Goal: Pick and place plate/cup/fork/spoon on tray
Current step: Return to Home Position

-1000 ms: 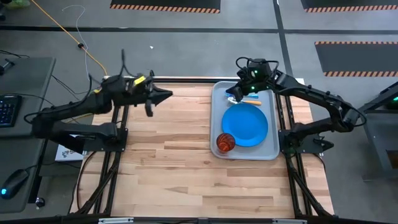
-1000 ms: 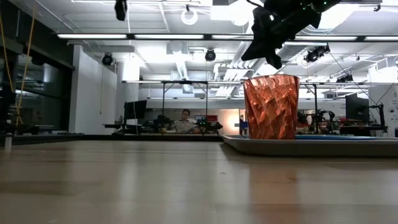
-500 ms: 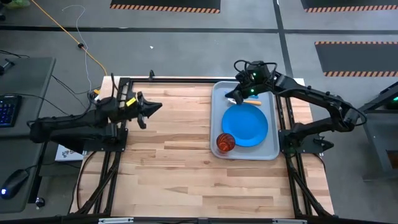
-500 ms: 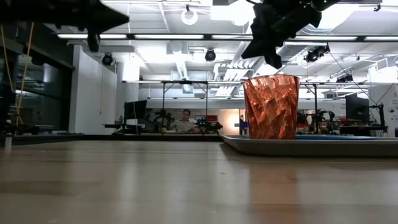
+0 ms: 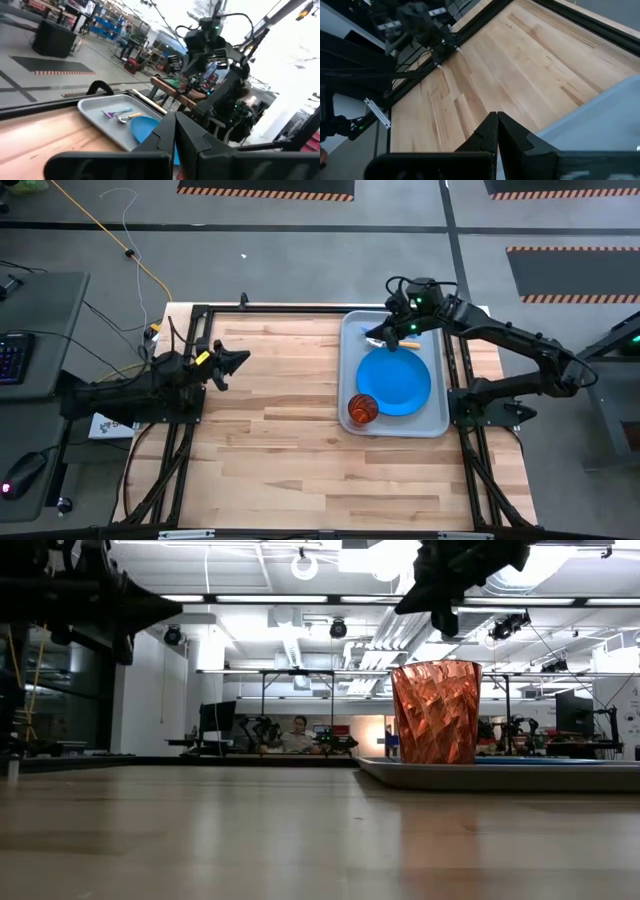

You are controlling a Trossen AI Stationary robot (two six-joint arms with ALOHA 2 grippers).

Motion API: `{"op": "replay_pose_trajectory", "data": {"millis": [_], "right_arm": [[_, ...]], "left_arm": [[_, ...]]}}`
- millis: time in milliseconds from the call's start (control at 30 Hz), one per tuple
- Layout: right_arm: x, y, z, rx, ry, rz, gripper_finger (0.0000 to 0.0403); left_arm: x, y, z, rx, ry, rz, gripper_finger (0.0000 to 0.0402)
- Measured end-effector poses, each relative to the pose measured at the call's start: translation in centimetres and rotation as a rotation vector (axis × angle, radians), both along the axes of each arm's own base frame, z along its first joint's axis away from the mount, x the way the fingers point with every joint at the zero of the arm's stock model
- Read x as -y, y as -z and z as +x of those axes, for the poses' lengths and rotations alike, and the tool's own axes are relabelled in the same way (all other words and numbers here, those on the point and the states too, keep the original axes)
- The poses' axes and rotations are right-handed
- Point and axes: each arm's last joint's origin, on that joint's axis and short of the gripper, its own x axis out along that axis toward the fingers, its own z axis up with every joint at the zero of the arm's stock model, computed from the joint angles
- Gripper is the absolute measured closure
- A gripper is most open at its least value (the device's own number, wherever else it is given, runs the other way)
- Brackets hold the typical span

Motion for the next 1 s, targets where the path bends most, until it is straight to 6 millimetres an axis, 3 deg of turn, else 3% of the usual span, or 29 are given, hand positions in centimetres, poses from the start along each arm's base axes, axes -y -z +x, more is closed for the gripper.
{"op": "replay_pose_trajectory", "data": {"millis": [233, 433, 867, 1000], "right_arm": [[-0.8, -1.1, -1.2, 0.023, 0.013, 0.008, 0.0403], [-1.6, -1.9, -2.5, 0.037, 0.013, -0.001, 0.0403], [-4.8, -3.5, -3.7, 0.095, -0.106, -0.074, 0.0403], [-5.8, -3.7, -5.2, 0.074, -0.142, -0.102, 0.0403]], "left_arm": [[0.0, 2.7, -0.3, -0.062, -0.014, -0.066, 0.0401], [0.3, 2.1, -0.5, 0.000, -0.002, -0.062, 0.0401], [1.4, 2.5, -0.3, -0.046, -0.042, -0.061, 0.0401], [1.7, 2.5, -0.3, -0.055, 0.018, -0.037, 0.0401]]}}
